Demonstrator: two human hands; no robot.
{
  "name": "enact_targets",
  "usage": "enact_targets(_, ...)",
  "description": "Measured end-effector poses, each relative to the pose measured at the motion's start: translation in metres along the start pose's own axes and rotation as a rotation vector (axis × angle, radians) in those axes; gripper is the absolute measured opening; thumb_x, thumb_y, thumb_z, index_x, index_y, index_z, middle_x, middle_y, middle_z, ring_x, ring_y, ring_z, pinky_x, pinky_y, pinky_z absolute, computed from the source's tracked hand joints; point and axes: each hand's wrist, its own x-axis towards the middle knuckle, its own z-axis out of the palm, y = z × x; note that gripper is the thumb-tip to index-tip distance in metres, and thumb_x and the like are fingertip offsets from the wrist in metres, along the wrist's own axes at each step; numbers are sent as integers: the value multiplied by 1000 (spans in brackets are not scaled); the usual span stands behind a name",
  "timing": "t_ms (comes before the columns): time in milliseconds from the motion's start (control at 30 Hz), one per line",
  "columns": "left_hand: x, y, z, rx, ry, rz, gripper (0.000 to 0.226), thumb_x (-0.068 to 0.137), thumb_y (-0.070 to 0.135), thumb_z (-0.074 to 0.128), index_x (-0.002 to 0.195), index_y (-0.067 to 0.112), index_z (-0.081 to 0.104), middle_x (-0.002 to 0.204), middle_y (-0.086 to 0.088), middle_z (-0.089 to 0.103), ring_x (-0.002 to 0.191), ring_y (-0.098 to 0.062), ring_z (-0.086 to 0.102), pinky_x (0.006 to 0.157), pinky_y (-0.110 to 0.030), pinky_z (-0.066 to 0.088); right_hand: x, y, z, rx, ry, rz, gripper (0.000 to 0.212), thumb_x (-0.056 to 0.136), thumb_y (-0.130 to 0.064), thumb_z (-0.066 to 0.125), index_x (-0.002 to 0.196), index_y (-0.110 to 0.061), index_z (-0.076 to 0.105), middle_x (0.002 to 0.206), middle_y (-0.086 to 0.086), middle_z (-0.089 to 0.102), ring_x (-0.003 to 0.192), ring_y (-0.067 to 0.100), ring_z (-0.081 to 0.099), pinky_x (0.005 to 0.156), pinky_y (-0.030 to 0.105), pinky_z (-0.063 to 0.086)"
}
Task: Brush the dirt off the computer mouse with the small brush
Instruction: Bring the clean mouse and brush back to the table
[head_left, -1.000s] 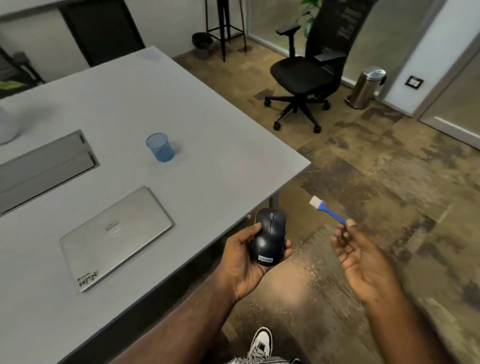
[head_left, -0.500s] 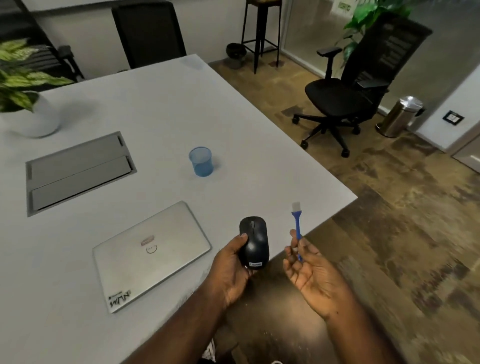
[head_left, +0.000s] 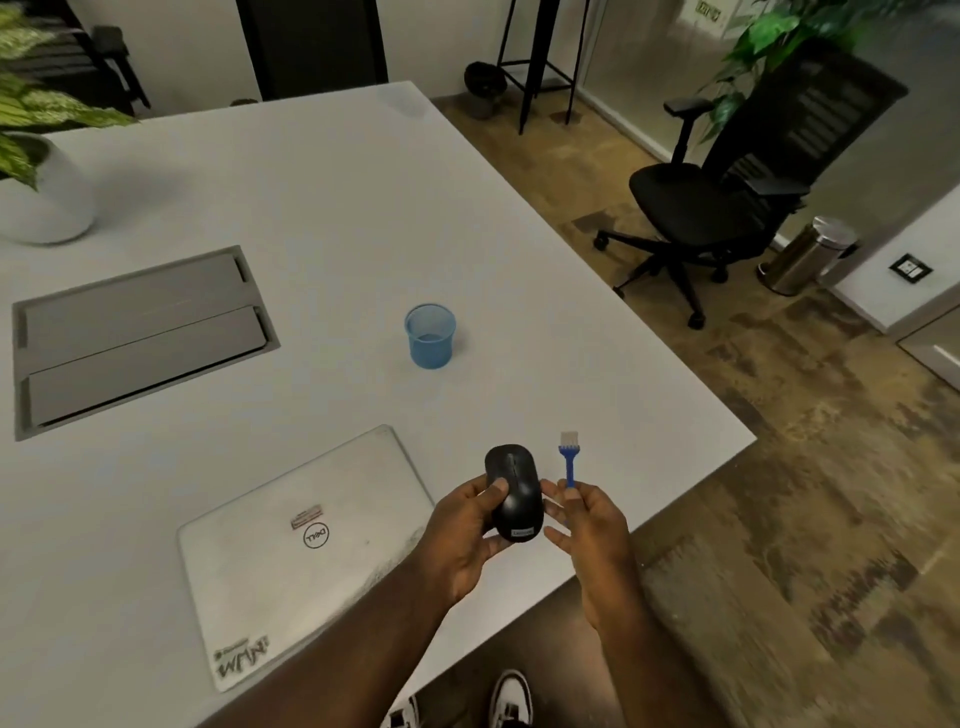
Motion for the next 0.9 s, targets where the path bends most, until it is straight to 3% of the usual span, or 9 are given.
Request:
enact_targets(133, 21, 4, 8, 70, 72, 20, 19, 90, 24, 65, 107, 17, 68, 93, -2, 77, 95, -20, 70, 70, -32, 56, 27, -1, 6, -22, -1, -20, 18, 105, -17, 45, 99, -23, 60, 112, 0, 68, 103, 19, 65, 80, 27, 54)
enact_targets(233, 40, 6, 14, 112, 177, 46, 24, 88, 25, 68, 110, 19, 63, 102, -6, 74, 97, -23, 68, 68, -30, 54, 51, 2, 7, -63, -10, -27, 17, 105, -17, 45, 101, -20, 61, 111, 1, 67, 103, 20, 65, 77, 22, 54)
enact_targets(367, 70, 6, 22, 128, 275, 58, 24, 87, 21, 69, 108, 20, 60, 108, -9, 69, 96, -25, 68, 68, -31, 58, 89, 10, 9, -166, -35, -28, 18, 105, -16, 45, 110, -13, 61, 111, 6, 66, 107, 26, 64, 91, 36, 53)
enact_targets(533, 107, -3, 27, 131, 346, 34, 26, 87, 14, 68, 112, 12, 62, 106, -11, 70, 94, -26, 69, 66, -32, 59, 135, 20, 10, -305, -51, -42, 19, 103, -15, 48, 95, -25, 61, 100, 3, 67, 102, 29, 65, 93, 48, 55)
enact_targets(700, 140, -7, 24, 133, 435, 13, 28, 87, 12, 67, 114, 8, 62, 108, -14, 70, 94, -30, 69, 78, -42, 60, 172, 33, 16, -408, -100, -42, 15, 103, -16, 47, 99, -22, 60, 98, 1, 65, 100, 28, 65, 94, 48, 55)
enact_targets(900, 165, -11, 18, 180, 528, 8, 25, 85, 11, 69, 109, 9, 64, 102, -12, 70, 93, -27, 68, 74, -34, 59, 197, 45, 21, -484, -154, -35, 20, 103, -16, 46, 109, -12, 65, 103, 6, 68, 99, 28, 66, 90, 48, 56)
